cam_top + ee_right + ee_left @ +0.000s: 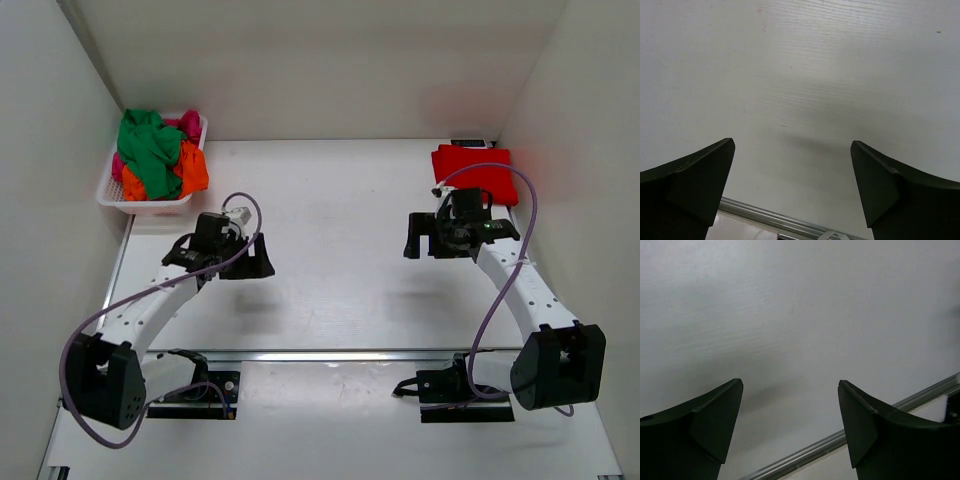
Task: Fold and stack the t-shirts
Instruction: Grab crumpled tshirt from bin with the left arm
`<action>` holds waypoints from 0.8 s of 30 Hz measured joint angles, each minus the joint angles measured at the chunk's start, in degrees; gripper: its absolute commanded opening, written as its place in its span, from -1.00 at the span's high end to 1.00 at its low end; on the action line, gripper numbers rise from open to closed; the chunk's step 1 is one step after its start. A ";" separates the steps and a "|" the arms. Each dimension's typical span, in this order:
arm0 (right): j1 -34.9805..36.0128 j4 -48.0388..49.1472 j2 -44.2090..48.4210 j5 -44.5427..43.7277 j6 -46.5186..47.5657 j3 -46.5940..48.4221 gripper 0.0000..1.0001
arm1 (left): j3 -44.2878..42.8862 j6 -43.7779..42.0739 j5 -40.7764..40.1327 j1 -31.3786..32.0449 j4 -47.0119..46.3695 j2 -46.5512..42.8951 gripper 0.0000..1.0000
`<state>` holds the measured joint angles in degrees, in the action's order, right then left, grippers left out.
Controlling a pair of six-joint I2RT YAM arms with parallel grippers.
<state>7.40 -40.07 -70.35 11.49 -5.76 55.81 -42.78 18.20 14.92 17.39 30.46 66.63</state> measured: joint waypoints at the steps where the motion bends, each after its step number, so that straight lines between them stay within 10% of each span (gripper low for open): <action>1: 0.02 0.04 0.00 0.04 0.00 0.00 -0.99 | 0.11 0.87 0.79 -0.68 -0.90 -1.20 -0.83; 7: 0.02 0.22 0.00 0.55 0.00 0.00 -1.00 | -5.03 0.83 -1.92 -3.69 -6.88 -7.87 -0.97; 9: 0.17 0.20 0.00 -0.07 -0.35 0.02 -0.98 | -11.43 -0.76 -5.44 -4.24 -6.78 -5.62 0.57; 10: 0.48 -0.09 -0.02 -0.52 -0.44 0.17 -0.98 | -14.99 -1.49 -6.71 -5.51 -7.06 -3.19 0.71; 11: 0.74 -0.61 -0.22 -0.85 -0.42 0.57 -0.98 | -18.88 -2.43 -8.15 -7.28 -7.04 -0.37 0.67; 14: 2.10 -1.53 -1.25 -1.84 -0.28 2.64 -0.98 | -32.54 -4.13 -13.42 -12.59 -7.13 12.48 -0.47; 24: 0.90 5.44 6.60 -3.74 1.75 1.88 -0.98 | -74.86 0.57 -19.34 -23.02 4.33 54.51 -0.52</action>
<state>8.29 -34.63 -63.75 7.75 -4.01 57.69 -117.64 18.76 -4.43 -5.63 34.79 121.14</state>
